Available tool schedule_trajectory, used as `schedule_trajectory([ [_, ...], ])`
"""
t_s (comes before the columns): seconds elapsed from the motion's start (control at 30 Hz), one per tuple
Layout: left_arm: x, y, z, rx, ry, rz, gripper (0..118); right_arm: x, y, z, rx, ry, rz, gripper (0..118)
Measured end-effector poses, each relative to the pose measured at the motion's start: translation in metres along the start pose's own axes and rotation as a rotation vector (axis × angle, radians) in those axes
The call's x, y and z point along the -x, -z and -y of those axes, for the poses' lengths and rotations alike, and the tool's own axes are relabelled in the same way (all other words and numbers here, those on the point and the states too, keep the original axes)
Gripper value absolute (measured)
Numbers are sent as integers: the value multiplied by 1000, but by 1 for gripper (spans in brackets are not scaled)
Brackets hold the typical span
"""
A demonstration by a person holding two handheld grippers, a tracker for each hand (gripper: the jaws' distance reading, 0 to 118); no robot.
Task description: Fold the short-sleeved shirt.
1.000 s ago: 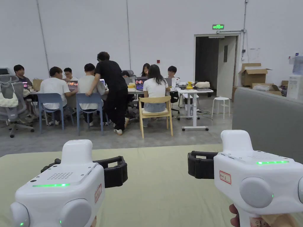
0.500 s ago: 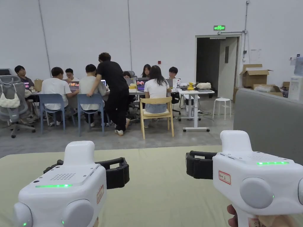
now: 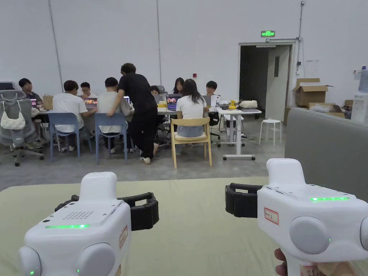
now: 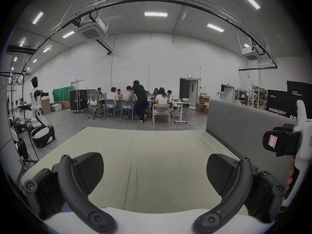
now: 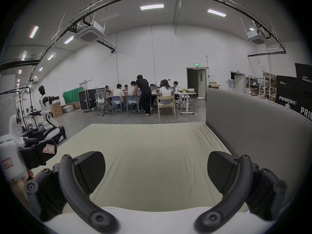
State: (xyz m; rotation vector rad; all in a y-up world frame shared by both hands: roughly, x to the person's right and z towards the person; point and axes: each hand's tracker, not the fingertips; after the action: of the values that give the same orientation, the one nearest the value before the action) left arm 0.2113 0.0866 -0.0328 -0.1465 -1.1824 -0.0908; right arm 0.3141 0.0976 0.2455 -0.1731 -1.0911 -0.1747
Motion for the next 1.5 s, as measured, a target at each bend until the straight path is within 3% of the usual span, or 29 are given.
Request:
schedule_trajectory([
  [1.03, -2, -13, -5, -13, 12, 1, 118, 5, -10, 0, -25, 3, -13, 118],
  [1.13, -2, -13, -5, -13, 14, -3, 118, 12, -11, 2, -47, -45, 15, 118],
  [1.3, -2, -13, -3, -10, 20, -4, 118, 13, -11, 3, -38, -13, -45, 118],
  [1.5, -1, -10, -1, 2, 11, -8, 118, 15, -7, 4, -33, -30, 11, 118],
])
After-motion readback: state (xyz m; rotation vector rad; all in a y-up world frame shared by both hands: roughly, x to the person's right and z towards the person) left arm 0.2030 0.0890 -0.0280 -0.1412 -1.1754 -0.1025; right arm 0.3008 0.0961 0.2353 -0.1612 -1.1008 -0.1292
